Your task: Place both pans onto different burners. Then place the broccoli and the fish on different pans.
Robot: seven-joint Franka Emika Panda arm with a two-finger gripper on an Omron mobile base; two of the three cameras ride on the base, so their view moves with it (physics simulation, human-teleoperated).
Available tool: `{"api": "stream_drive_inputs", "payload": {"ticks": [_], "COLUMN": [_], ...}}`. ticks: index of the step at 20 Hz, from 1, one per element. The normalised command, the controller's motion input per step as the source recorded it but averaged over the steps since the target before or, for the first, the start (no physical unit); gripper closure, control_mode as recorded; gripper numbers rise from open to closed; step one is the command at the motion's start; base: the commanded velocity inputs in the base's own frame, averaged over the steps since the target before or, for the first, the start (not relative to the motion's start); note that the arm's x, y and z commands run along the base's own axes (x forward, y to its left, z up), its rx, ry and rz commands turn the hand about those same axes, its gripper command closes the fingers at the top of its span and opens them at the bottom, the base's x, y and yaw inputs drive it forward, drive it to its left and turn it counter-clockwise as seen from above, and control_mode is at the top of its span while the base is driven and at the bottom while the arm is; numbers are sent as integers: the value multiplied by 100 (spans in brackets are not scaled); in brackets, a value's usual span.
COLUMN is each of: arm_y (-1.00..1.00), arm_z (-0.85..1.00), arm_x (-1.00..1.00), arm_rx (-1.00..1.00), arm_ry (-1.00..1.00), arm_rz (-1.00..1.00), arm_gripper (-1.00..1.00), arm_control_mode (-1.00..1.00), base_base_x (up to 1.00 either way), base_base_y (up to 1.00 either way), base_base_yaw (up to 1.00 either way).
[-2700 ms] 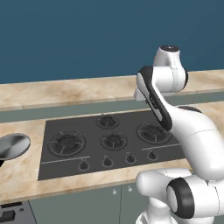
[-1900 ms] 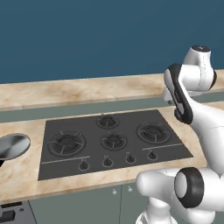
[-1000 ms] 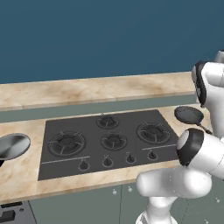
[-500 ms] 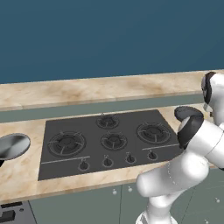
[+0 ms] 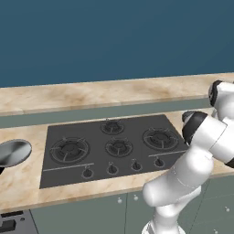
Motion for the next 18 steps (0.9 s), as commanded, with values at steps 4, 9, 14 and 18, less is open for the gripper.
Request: {"api": "stream_drive_inputs", "payload": {"ticks": [4, 9, 14, 18], "arm_y": [-13, -11, -18, -7], "arm_z": [-10, -16, -21, -22], "arm_x": [28, 20, 5, 3], "arm_rx": [1, 0, 0, 0], "arm_ry": [1, 0, 0, 0], "arm_rz": [0, 0, 0, 0], "arm_gripper": [-100, -100, -100, -100], "arm_control_mode": [-100, -100, -100, -100], "base_base_x": [0, 0, 0, 0], "base_base_y": [0, 0, 0, 0], "base_base_yaw": [0, 0, 0, 0]}}
